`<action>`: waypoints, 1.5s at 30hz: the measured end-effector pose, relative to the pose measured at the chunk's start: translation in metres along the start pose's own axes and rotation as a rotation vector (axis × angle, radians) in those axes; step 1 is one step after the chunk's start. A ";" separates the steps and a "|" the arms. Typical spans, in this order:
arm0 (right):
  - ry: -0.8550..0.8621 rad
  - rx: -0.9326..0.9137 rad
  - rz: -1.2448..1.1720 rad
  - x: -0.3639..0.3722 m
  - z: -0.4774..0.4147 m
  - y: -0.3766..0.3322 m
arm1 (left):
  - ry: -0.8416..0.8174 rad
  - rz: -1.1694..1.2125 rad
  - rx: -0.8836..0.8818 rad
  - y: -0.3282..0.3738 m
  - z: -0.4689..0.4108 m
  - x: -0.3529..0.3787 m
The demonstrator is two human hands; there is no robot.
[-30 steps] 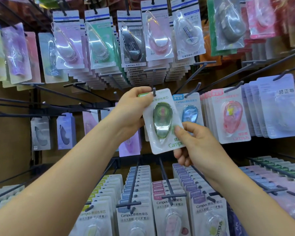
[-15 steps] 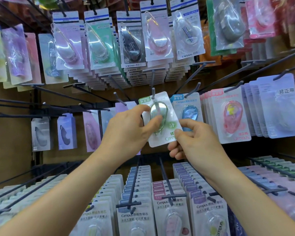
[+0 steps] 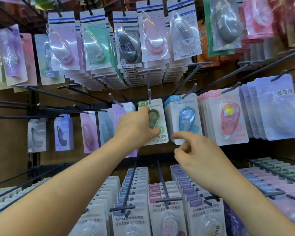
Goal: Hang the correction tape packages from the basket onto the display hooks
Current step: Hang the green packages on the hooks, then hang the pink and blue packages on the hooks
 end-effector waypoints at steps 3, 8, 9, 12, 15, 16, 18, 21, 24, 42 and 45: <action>-0.041 -0.028 0.139 -0.001 0.003 -0.001 | -0.040 -0.098 -0.005 0.006 -0.014 0.020; -0.105 -0.036 0.295 -0.001 0.008 0.008 | -0.023 -0.227 0.042 0.013 -0.027 0.039; -0.100 -0.046 0.310 -0.003 0.009 0.009 | -0.017 -0.243 0.041 0.013 -0.028 0.041; -0.090 -0.072 0.325 -0.005 0.010 0.014 | -0.035 -0.260 0.040 0.014 -0.028 0.043; -0.100 -0.078 0.308 -0.007 0.009 0.019 | -0.078 -0.288 0.036 0.016 -0.020 0.036; -0.102 -0.080 0.300 -0.008 0.008 0.019 | -0.083 -0.292 0.033 0.015 -0.015 0.032; -0.103 -0.091 0.272 -0.012 0.005 0.016 | -0.066 -0.247 0.065 0.015 0.001 0.020; -0.106 -0.144 0.205 -0.012 0.004 0.001 | 0.008 -0.011 0.129 0.007 0.040 -0.007; -0.117 -0.226 0.145 0.000 0.012 -0.027 | 0.116 0.131 0.124 -0.016 0.086 -0.038; -0.955 -0.520 0.212 0.324 0.255 -0.181 | -0.361 -0.022 -0.490 -0.294 0.525 -0.057; -1.175 -0.458 0.231 0.394 0.334 -0.168 | -0.552 -0.032 -0.717 -0.331 0.641 -0.053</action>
Point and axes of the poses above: each hand's wrist, its own z-axis away from the middle knuckle, its own x-axis out of the palm, y = z × x, the point moved 10 cm from there along -z, towards the middle knuckle, and after that the axes turned 8 degrees about -z, right-handed, at the moved point
